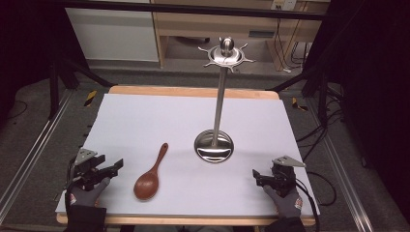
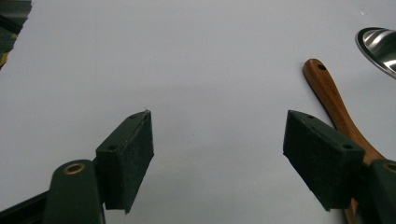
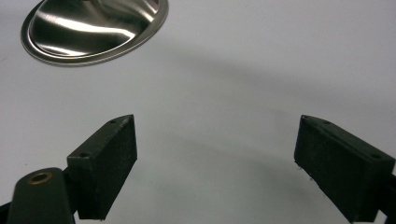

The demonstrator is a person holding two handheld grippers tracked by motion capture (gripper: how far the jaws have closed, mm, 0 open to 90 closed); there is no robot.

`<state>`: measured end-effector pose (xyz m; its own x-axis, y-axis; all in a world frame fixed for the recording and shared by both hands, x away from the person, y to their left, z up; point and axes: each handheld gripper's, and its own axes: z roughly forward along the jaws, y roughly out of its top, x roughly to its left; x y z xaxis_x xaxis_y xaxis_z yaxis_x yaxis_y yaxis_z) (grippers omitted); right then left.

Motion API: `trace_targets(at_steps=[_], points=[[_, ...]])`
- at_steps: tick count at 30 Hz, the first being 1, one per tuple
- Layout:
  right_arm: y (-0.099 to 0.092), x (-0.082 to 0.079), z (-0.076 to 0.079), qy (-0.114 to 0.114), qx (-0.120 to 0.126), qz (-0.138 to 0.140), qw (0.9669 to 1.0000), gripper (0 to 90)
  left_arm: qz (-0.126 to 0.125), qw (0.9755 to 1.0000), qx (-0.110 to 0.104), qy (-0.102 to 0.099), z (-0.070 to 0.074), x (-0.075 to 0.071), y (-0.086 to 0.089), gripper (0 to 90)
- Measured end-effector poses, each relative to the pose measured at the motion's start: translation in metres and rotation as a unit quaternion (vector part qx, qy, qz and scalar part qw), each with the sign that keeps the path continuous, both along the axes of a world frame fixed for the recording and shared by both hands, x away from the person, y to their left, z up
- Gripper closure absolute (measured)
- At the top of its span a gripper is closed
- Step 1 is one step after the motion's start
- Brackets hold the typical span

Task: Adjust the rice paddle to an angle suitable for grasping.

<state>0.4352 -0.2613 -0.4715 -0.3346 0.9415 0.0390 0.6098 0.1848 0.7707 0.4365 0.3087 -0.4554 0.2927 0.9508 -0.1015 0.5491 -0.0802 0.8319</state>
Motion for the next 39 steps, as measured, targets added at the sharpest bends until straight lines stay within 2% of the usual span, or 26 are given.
trace_targets(at_steps=[7, 15, 17, 18, 23, 28, 35, 39], points=[[-0.002, -0.003, 0.002, -0.002, 0.009, -0.013, 0.9999, 14.0, -0.016, 0.9999, 0.002, 0.003, 0.003, -0.001, -0.008, 23.7], [-0.002, -0.004, 0.005, -0.006, 0.0, -0.009, 0.9999, 14.0, -0.036, 0.9993, 0.008, 0.0, 0.009, -0.004, -0.02, 24.7], [-0.001, -0.004, 0.005, -0.004, 0.005, -0.01, 0.9999, 14.0, -0.04, 0.9991, 0.008, 0.0, 0.01, -0.004, -0.023, 24.8], [0.0, -0.004, 0.005, -0.006, -0.001, -0.01, 0.9999, 13.9, -0.044, 0.999, 0.011, 0.001, 0.01, -0.004, -0.024, 24.9], [0.001, -0.005, 0.005, -0.003, -0.002, -0.012, 0.9999, 10.8, -0.051, 0.9986, 0.013, -0.001, 0.013, -0.004, -0.03, 25.5], [0.002, -0.006, 0.004, 0.002, -0.006, -0.003, 1.0, 8.1, -0.06, 0.998, 0.018, 0.002, 0.016, -0.003, -0.036, 27.0], [0.005, -0.008, 0.006, -0.004, -0.014, 0.008, 0.9999, 13.5, -0.075, 0.9968, 0.026, 0.002, 0.022, -0.003, -0.046, 29.0], [0.005, -0.008, 0.005, -0.005, -0.01, 0.013, 0.9999, 13.7, -0.082, 0.9961, 0.033, 0.003, 0.024, -0.002, -0.052, 29.5]])
